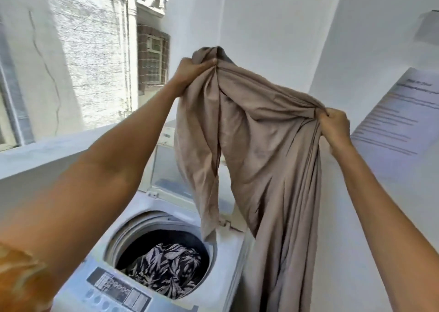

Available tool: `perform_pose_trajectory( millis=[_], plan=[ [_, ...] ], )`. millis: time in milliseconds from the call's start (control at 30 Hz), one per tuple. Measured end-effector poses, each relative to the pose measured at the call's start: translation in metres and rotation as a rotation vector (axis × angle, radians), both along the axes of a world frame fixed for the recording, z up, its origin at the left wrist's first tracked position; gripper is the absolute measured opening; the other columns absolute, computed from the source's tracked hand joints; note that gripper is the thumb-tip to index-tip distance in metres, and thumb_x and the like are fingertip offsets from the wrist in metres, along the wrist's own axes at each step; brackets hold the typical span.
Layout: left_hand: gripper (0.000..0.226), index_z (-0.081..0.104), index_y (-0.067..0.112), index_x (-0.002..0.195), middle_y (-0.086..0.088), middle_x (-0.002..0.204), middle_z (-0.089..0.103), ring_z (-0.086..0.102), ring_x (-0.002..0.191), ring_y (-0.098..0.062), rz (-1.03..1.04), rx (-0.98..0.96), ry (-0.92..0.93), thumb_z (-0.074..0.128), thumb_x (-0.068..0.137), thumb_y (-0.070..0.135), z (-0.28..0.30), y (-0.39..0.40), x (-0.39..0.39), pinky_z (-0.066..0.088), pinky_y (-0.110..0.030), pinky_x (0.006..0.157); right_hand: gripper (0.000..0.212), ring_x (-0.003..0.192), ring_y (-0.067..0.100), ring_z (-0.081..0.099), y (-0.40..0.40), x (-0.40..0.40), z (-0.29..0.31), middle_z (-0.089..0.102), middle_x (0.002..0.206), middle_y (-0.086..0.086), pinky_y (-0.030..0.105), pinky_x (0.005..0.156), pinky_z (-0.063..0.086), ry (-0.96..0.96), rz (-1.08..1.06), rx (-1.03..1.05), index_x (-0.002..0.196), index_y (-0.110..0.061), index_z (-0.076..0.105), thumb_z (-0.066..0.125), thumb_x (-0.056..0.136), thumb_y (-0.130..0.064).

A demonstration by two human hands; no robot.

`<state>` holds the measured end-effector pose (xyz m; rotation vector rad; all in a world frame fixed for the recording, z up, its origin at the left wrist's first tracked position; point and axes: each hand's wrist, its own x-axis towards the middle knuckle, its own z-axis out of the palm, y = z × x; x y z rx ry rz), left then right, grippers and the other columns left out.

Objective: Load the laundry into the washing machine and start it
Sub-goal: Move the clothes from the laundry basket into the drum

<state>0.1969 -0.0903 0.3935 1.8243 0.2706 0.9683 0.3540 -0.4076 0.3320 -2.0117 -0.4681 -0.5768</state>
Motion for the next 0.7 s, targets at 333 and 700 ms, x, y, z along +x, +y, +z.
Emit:
perform_pose_trajectory(
  millis=[333,700],
  plan=[
    [0.076,0.07,0.014,0.097,-0.008,0.1,0.07,0.065,0.095,-0.025,0.17,-0.058,0.555,0.064,0.056,0.078,-0.216,0.079,-0.03,0.052,-0.038,0.089,0.042,0.075,0.035,0.064,0.082,-0.028,-0.082,0.065,0.077,0.021,0.046,0.073,0.051,0.159,0.244,-0.171,0.076,0.003,0.059,0.047,0.091,-0.034],
    [0.081,0.024,0.002,0.146,-0.019,0.148,0.029,0.033,0.137,-0.032,0.03,-0.035,0.702,0.062,0.087,0.044,-0.279,0.069,-0.021,0.03,-0.038,0.112,0.033,0.078,0.03,0.062,0.137,-0.047,-0.114,0.057,0.065,0.003,0.037,0.073,0.049,0.194,0.319,-0.489,0.059,-0.015,0.055,0.059,0.084,-0.036]
  ],
)
